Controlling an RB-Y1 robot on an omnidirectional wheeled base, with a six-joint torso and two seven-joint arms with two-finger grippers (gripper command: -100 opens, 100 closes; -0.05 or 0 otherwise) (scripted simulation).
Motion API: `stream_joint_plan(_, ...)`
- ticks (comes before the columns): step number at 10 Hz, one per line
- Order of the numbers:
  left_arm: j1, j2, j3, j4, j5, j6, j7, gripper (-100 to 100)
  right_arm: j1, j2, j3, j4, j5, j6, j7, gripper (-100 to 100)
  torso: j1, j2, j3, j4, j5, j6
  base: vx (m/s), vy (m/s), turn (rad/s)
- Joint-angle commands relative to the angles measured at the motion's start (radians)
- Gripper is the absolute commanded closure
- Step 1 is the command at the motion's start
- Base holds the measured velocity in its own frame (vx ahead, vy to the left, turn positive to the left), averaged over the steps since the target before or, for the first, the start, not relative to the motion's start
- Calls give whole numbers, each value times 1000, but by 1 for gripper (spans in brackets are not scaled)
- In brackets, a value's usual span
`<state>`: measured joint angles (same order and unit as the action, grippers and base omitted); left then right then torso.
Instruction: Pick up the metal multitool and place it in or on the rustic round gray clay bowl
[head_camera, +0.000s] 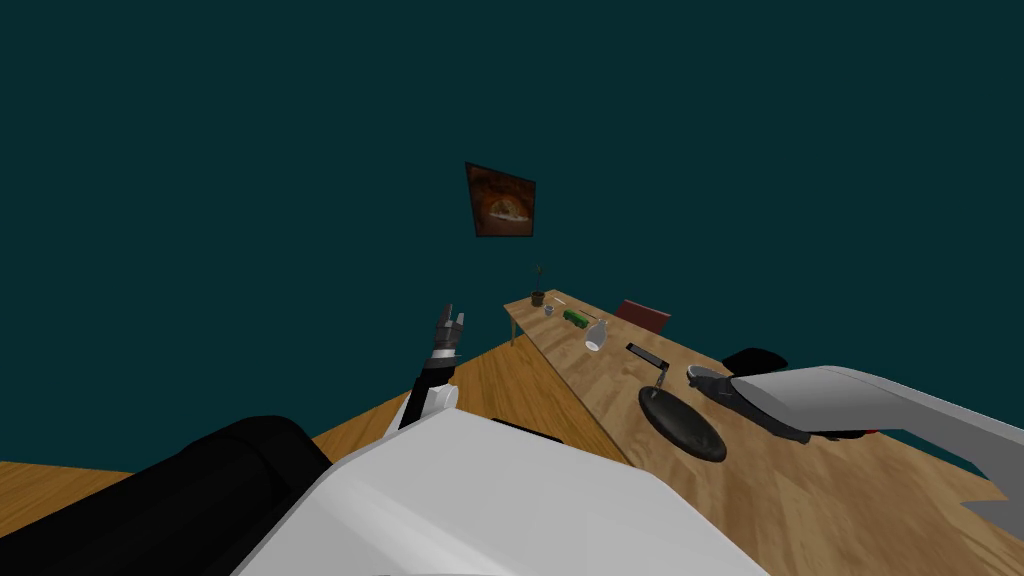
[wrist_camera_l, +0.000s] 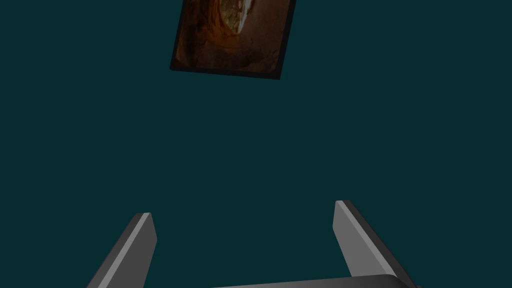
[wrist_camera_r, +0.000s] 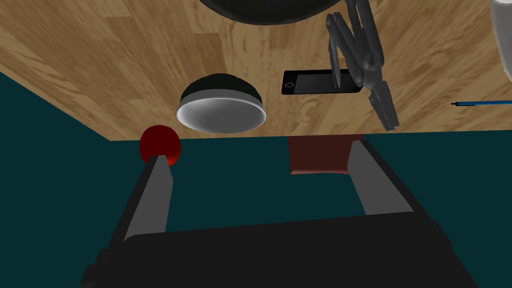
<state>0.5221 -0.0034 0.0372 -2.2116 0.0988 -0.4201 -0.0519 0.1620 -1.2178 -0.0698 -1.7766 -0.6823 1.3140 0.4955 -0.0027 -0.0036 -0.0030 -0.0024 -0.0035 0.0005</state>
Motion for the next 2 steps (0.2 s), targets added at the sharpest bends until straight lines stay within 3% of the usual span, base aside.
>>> stream_joint_plan(1,0,0,0,0,0,0,0,0,0,0,0,0,0,0,0,0,0,0,0,0,0,0,0,0,0)
stream_joint_plan(2,0,0,0,0,0,0,0,0,0,0,0,0,0,0,0,0,0,0,0,0,0,0,0,0,0)
